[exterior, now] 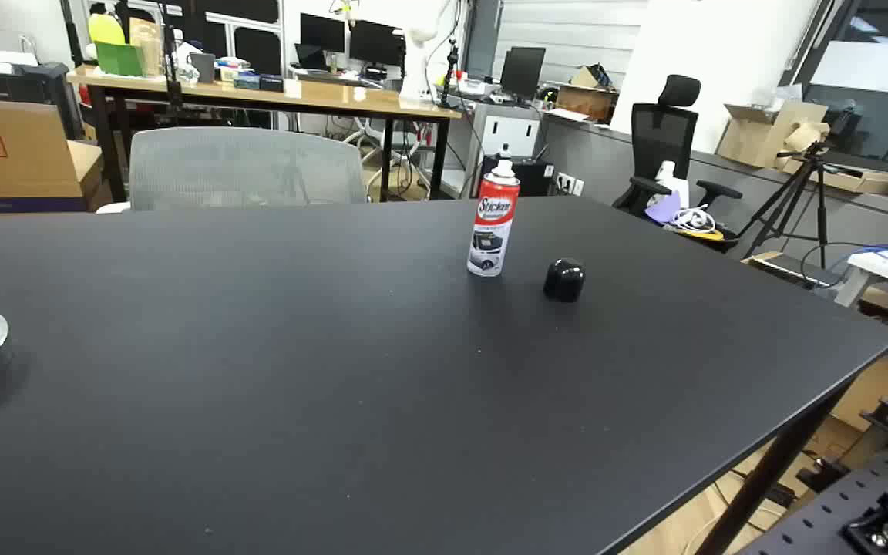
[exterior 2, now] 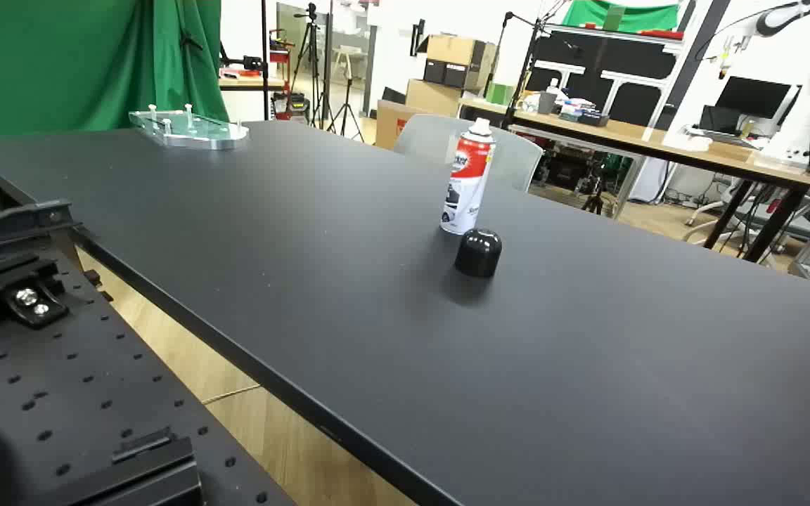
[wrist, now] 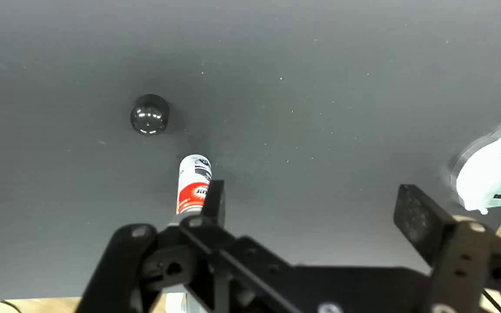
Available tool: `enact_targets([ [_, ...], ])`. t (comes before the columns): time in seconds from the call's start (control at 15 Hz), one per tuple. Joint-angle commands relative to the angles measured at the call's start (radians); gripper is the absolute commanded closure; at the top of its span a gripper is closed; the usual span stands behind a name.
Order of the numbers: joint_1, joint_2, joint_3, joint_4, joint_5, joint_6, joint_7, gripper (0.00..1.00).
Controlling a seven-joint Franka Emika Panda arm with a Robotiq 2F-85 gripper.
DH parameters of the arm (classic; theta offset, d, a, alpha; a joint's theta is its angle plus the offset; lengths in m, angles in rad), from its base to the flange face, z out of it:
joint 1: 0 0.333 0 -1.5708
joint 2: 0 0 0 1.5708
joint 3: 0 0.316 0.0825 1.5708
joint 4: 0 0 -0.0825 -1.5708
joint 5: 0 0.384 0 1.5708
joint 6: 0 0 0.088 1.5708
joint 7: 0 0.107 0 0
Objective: Put the lid on the can
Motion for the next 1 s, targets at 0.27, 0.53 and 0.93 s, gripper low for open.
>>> enact_targets([
  [0.27, -0.010, 0.000, 0.009, 0.003, 0.006, -0.001, -0.005, 0.00],
  [0.53, -0.010, 0.000, 0.009, 0.003, 0.006, -0.001, -0.006, 0.00],
  [0.93, -0.035, 0.049, 0.033, -0.016, -0.057, 0.102, 0.000, 0.00],
])
